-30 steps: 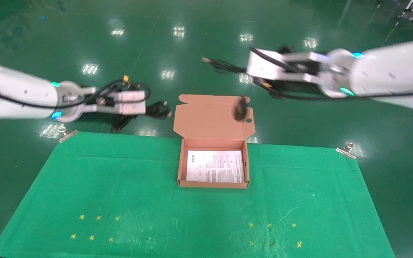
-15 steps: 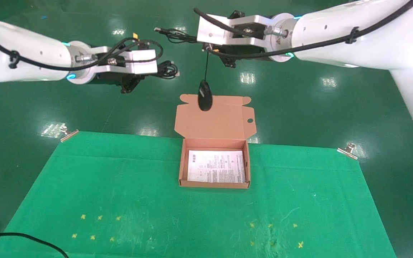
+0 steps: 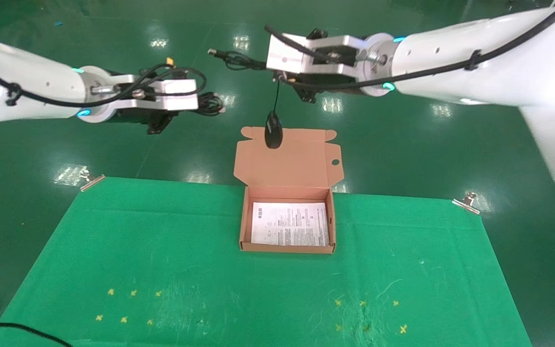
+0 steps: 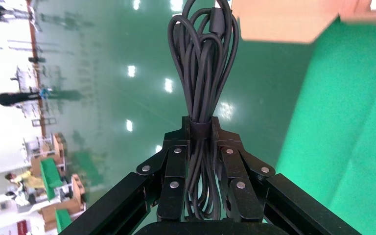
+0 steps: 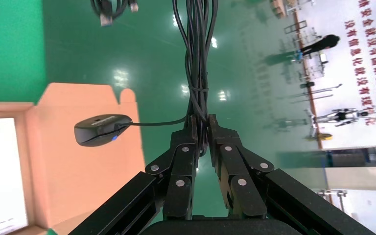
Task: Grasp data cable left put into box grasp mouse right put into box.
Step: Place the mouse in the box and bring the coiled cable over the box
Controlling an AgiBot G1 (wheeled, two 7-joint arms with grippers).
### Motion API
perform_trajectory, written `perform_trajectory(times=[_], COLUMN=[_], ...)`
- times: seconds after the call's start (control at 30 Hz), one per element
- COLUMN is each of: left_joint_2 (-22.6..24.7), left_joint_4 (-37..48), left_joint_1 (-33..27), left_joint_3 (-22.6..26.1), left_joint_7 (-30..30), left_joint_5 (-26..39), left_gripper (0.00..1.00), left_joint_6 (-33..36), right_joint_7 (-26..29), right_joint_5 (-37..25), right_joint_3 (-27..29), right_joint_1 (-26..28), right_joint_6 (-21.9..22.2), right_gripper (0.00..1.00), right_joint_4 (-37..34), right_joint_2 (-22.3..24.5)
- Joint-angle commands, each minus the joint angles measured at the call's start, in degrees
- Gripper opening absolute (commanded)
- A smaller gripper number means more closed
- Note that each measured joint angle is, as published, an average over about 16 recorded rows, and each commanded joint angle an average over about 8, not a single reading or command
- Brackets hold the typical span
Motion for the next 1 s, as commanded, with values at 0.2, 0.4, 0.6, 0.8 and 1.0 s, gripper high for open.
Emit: perform_trajectory(times=[0.2,0.4,0.6,0.8,1.0], left_joint_2=[-2.13,-3.76,-4.67,-4.89,-4.99], left_joint_4=[-1.46,-3.61,-5.07,-6.01,-6.40], left_joint_1=[0.93,1.73,2.15,2.36,2.46], left_joint_3=[0.48,0.89,1.19,1.24,1.25], left_joint_7=[-2.03,-4.12,-5.84,-6.64,-6.95], left_joint_5=[1.47,2.71,3.92,4.38,4.55], left_gripper=[0.00,0.00,0.00,0.00,0.00], left_joint_6=[2.41,4.74,6.23,6.57,6.69], right_joint_7=[-0.21,0.00,0.84,2.53,4.36], right_joint_5=[0.55,1.01,2.09,4.16,5.54], right_joint_3=[-0.84,-2.12,-3.60,-5.05,-6.33], right_joint_1=[-2.06,-3.84,-5.48,-7.61,-9.55], right_joint_6=[-0.14,-0.28,-0.13,0.50,1.23], right_gripper=[0.00,0.00,0.00,0.00,0.00], right_joint_4=[-1.48,-2.45,-2.88,-3.39,-5.40], right_joint_2=[-1.07,-1.82,-2.27,-2.38,-2.14])
